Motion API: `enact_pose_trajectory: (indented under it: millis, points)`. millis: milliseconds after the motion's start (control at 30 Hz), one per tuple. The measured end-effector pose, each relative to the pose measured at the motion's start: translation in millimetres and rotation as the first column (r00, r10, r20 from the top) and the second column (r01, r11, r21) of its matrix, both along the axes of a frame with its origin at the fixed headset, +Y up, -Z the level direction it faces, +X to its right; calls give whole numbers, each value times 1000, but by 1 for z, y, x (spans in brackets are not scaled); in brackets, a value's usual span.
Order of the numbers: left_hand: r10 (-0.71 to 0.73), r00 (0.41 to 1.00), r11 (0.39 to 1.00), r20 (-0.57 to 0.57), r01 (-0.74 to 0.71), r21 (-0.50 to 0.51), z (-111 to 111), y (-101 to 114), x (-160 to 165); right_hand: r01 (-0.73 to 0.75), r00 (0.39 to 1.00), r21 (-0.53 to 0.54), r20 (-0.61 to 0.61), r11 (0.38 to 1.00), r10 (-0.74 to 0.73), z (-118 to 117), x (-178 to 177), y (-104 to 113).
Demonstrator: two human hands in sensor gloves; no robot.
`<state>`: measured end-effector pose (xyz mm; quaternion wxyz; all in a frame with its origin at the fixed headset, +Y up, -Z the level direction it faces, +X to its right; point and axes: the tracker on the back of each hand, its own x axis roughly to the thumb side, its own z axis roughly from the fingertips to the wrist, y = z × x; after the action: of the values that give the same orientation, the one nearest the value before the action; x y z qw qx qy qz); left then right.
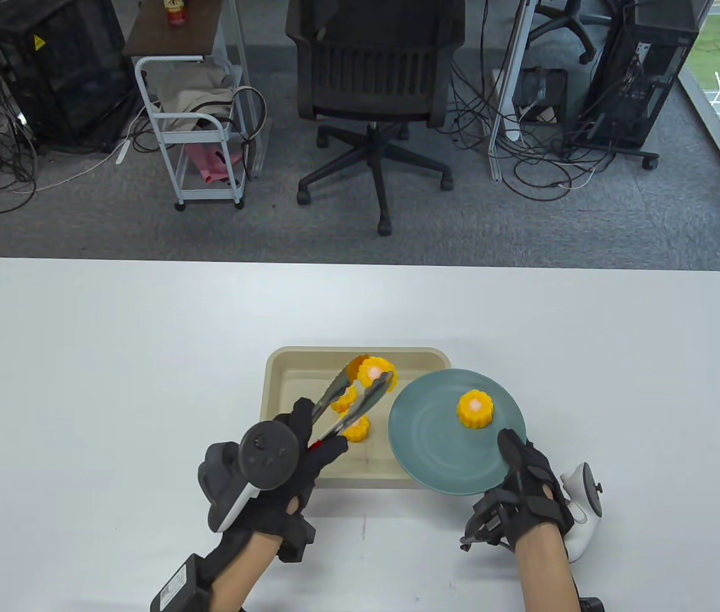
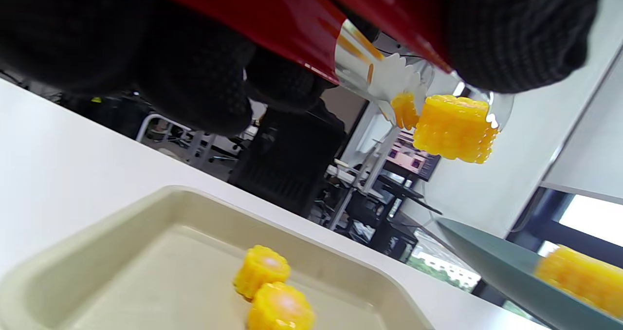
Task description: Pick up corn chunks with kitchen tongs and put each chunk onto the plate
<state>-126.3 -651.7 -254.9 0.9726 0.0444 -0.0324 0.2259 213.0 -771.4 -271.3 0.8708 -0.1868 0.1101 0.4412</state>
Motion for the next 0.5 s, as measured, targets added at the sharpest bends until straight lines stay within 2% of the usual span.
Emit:
enact_pose_trajectory:
  millis: [233,500]
  points:
    - [-131,989,991,70,133,-28,5,-6,36,1,1000,1,-14,1000,-1,0,-2,0]
    - [-143,986,989,90,144,-11,3,-11,47,17,1000,1,-22,1000,-17,0,-3,0]
